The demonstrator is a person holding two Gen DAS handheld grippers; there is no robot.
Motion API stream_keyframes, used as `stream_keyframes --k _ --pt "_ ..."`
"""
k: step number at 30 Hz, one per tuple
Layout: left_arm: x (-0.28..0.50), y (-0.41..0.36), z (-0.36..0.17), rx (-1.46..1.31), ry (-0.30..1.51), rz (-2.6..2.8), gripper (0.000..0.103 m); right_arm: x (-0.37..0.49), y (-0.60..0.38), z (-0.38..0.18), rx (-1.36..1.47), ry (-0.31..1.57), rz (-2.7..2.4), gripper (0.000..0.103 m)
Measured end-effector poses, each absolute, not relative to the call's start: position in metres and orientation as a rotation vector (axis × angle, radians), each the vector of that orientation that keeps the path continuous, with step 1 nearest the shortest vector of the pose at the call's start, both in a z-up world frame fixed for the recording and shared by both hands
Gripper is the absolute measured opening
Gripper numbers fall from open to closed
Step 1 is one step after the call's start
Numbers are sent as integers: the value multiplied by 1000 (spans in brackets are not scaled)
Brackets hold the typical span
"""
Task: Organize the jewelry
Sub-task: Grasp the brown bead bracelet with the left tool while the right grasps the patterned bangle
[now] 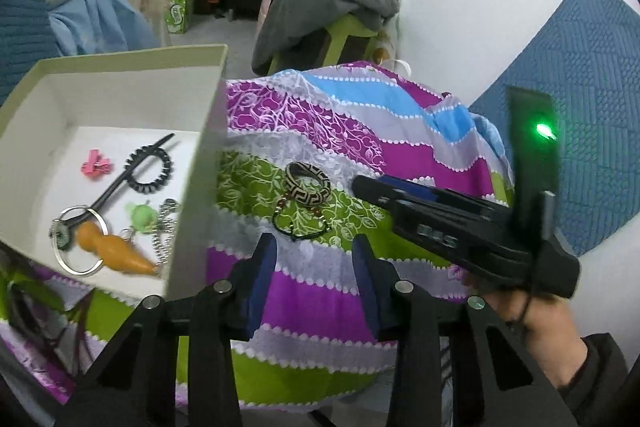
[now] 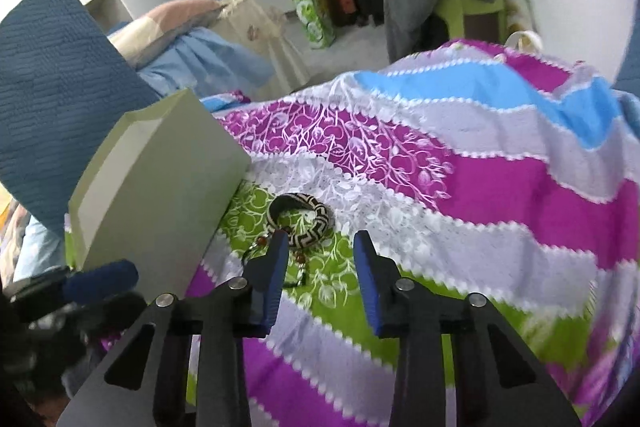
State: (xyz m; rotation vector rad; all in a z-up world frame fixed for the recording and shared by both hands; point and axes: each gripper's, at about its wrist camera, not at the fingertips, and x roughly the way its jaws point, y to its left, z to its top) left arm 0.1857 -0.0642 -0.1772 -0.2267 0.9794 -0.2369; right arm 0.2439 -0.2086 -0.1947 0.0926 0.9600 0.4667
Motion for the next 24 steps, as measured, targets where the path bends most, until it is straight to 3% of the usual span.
stream_keyframes --k 3,8,12,24 --pt "193 -71 -187 -220 992 -237 31 257 -199 -208 75 1000 499 22" --pt "201 -79 -198 -200 1007 -224 31 268 -180 -222 -2 1011 536 19" --pt "205 -79 -205 -198 1016 -212 31 273 -175 -227 -58 1006 510 7" --pt "234 -93 -235 -96 1040 -122 31 267 -235 -205 70 949 393 6"
